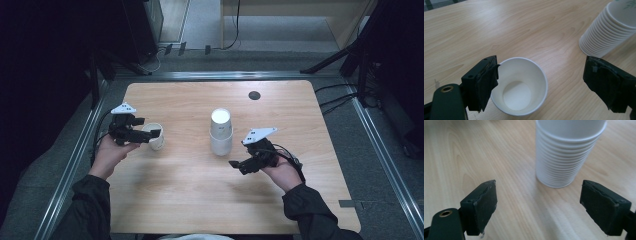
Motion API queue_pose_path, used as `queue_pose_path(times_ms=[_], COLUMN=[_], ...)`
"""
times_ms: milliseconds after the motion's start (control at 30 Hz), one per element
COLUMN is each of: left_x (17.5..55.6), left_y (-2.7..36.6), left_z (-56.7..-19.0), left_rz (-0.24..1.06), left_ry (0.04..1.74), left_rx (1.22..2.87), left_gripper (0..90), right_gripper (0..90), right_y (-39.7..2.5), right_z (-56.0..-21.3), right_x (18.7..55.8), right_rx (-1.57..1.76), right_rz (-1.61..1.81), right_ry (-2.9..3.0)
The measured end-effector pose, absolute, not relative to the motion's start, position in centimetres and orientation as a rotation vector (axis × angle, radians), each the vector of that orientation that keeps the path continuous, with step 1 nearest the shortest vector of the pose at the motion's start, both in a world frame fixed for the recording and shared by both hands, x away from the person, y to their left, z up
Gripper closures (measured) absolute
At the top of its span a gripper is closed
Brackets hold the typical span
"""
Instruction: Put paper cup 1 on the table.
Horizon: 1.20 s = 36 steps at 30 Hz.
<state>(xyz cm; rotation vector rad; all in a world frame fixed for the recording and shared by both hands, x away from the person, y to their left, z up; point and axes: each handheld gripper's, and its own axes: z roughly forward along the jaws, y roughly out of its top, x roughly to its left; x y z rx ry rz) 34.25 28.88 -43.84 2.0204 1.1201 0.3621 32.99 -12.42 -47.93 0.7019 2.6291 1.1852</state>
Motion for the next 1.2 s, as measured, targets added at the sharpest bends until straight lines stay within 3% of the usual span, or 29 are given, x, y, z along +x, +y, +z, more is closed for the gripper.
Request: queue_pose_path(times_ms=[400,1200], left_x=[31.4,28.0], left_y=[26.2,22.5], left_z=[-42.8,-43.8], left_rz=[0.308,0.241], left_ry=[1.016,0.949], left_rx=[2.040,2.099], left_gripper=[13.3,13.3], right_gripper=[13.5,15.9], right_y=[-12.9,-10.1], right_z=[-46.0,-42.4], right_x=[34.8,38.9], right_rx=[0.693,0.527], right_rz=[1.435,1.375], right_ry=[2.642,2.676])
